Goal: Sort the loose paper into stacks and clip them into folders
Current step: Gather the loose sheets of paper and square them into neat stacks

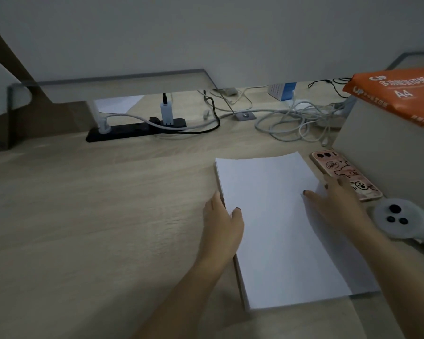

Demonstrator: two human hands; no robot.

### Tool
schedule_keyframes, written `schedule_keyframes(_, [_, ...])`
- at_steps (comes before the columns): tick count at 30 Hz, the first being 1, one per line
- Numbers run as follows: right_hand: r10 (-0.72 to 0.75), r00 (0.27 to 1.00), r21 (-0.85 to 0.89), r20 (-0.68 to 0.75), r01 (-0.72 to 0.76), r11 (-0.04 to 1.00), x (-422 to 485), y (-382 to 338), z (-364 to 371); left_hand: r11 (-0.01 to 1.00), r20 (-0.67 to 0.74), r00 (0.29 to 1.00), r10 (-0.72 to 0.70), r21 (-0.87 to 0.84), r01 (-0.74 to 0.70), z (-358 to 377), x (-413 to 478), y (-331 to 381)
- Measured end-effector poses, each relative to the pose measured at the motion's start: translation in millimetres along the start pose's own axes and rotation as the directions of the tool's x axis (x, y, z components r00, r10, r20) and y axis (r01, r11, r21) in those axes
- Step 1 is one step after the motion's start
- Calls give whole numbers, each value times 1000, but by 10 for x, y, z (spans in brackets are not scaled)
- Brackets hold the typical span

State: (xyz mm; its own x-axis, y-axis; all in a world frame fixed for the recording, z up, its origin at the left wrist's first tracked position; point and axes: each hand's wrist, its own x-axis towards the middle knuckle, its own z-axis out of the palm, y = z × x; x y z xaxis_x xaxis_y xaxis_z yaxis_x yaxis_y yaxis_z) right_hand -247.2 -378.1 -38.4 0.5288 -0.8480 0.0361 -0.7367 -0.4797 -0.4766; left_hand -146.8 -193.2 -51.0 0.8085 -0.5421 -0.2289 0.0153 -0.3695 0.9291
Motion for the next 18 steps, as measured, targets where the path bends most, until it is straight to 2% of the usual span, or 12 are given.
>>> schedule_keyframes(4, [-56, 998, -10, 0, 56, 998, -65, 51, 76, 997, 82, 995, 51, -63, -46, -10, -115, -62])
schedule_keyframes(9, [-141, 990, -39, -28, 140, 989, -101, 133, 136, 998, 161, 987, 12, -63, -2, -20, -151, -106])
schedule_keyframes(18, [-174, 984, -66, -46, 171, 983, -96, 185, 180, 1000, 160, 987, 11, -29, -6, 0, -220, -10])
